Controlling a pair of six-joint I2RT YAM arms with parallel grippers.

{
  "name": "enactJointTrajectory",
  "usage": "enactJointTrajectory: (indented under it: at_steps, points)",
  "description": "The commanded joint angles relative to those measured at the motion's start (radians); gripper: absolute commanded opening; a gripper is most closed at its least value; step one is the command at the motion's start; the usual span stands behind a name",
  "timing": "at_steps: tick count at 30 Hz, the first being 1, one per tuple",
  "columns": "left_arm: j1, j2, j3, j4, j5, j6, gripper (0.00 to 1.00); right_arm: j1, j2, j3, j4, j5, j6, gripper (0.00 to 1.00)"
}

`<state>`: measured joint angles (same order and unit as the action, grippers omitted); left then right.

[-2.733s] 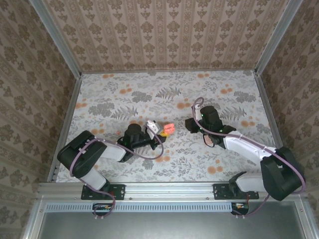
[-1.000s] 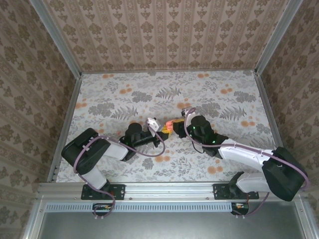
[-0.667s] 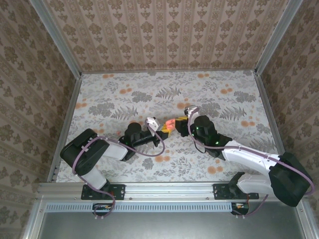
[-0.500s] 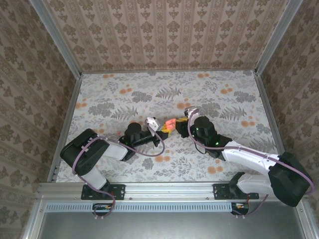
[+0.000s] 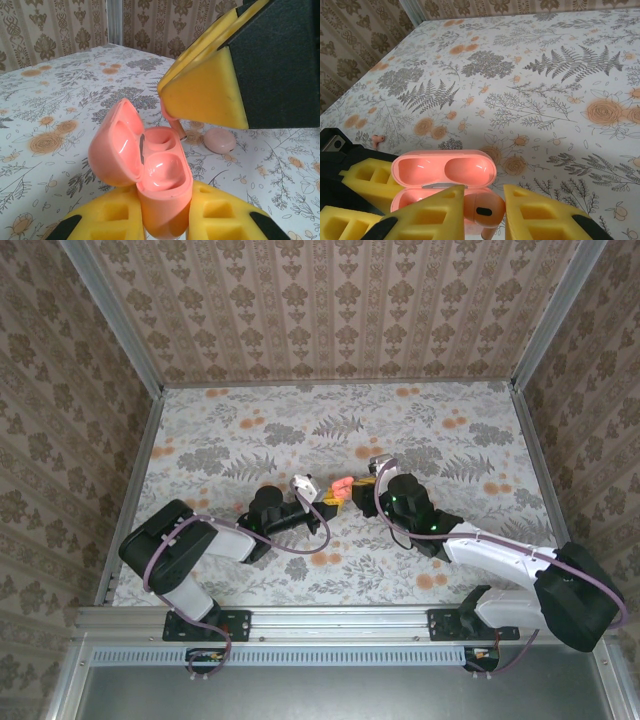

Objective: Insert the wireless bluetooth earbuds into the charging case

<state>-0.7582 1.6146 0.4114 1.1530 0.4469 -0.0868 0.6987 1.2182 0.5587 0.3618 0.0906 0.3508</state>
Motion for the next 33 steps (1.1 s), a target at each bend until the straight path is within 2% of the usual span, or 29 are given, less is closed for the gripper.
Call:
enactJointTrajectory:
  at_steps: [1, 33]
  points:
    - [-0.002, -0.02, 0.01, 0.029, 0.012, -0.012, 0.12, 0.006, -0.033, 0.001, 0.03, -0.013, -0.008, 0.22]
    - [-0.01, -0.013, 0.012, 0.034, 0.036, -0.021, 0.12, 0.002, -0.012, 0.023, 0.053, -0.031, -0.021, 0.22]
